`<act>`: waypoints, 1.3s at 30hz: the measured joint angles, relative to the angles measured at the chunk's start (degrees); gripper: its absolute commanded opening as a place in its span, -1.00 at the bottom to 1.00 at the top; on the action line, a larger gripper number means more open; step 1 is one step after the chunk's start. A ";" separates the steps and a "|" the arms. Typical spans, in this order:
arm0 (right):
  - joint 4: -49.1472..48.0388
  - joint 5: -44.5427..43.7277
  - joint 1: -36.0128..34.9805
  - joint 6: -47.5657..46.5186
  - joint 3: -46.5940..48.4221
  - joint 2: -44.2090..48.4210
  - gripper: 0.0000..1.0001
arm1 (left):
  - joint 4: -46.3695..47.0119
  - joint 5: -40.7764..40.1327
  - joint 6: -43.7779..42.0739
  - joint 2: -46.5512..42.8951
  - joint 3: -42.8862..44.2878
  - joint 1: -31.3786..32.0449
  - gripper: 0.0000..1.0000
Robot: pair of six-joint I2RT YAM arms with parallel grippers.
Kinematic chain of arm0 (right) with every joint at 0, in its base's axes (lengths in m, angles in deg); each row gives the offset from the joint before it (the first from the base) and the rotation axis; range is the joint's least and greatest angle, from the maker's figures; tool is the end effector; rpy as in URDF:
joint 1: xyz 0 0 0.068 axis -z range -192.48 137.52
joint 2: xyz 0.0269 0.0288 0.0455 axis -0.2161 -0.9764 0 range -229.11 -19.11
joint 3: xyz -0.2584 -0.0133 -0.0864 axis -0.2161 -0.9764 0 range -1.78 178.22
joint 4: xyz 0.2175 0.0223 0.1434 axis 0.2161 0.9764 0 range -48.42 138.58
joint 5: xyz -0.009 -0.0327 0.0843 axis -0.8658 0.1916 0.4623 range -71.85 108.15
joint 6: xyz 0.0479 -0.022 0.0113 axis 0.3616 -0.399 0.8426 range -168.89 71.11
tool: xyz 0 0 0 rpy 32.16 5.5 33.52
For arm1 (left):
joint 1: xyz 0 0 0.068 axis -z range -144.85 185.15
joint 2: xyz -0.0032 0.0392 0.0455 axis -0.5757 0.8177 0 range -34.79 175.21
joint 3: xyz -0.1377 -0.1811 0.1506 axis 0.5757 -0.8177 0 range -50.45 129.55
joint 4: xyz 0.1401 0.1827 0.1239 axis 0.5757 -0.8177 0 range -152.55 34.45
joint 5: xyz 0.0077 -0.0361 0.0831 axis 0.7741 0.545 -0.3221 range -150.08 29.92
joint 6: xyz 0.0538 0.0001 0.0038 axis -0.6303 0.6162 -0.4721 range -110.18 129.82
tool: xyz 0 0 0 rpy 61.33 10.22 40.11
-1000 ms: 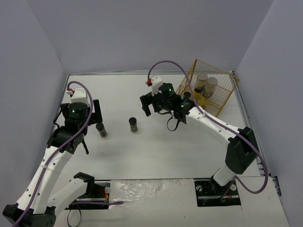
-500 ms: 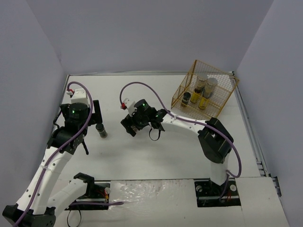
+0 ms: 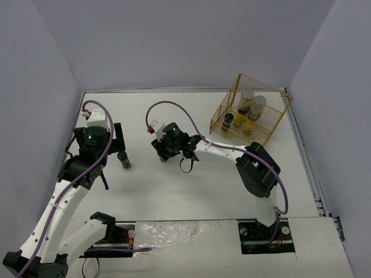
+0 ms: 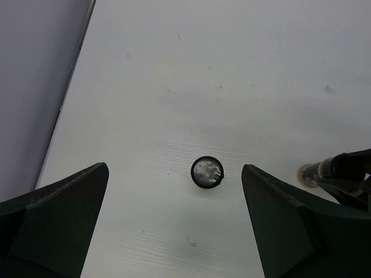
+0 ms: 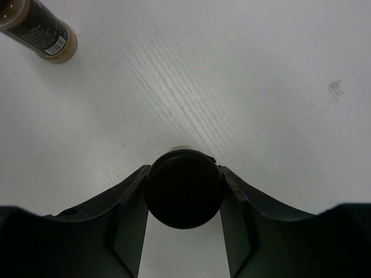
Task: Organize the condiment bottles
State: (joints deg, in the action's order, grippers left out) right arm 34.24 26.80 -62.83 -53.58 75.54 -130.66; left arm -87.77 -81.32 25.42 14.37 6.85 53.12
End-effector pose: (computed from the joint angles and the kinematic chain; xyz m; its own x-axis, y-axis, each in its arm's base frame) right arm 0.2835 0.3504 0.2214 -0.2185 -0.3902 -0.8944 -0.8676 0.4972 -0.0050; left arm 0.1744 -0.0431 0.3635 -0.3666 -0.1446 -0.9191 -0.1303 0.9861 -0.1031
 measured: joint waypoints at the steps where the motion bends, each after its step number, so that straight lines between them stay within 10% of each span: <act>1: -0.57 -0.36 0.01 0.11 -0.15 0.03 -0.48 | 0.00 0.00 0.00 0.00 0.00 0.00 0.94; 14: -2.69 -8.79 3.01 3.87 -12.11 12.92 -0.91 | 0.00 0.08 0.00 0.00 0.00 0.00 0.94; 25: 3.69 -23.73 20.87 14.66 -16.85 36.86 -0.94 | 0.01 0.42 0.00 -0.02 0.00 0.00 0.94; 39: 6.60 -25.82 33.91 21.23 -20.20 34.63 -0.97 | -0.01 0.44 0.02 0.02 0.00 0.00 0.94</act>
State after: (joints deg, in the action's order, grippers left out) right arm 40.84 0.98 -28.92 -32.35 55.35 -96.03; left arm -87.78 -80.88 25.44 14.40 6.85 53.12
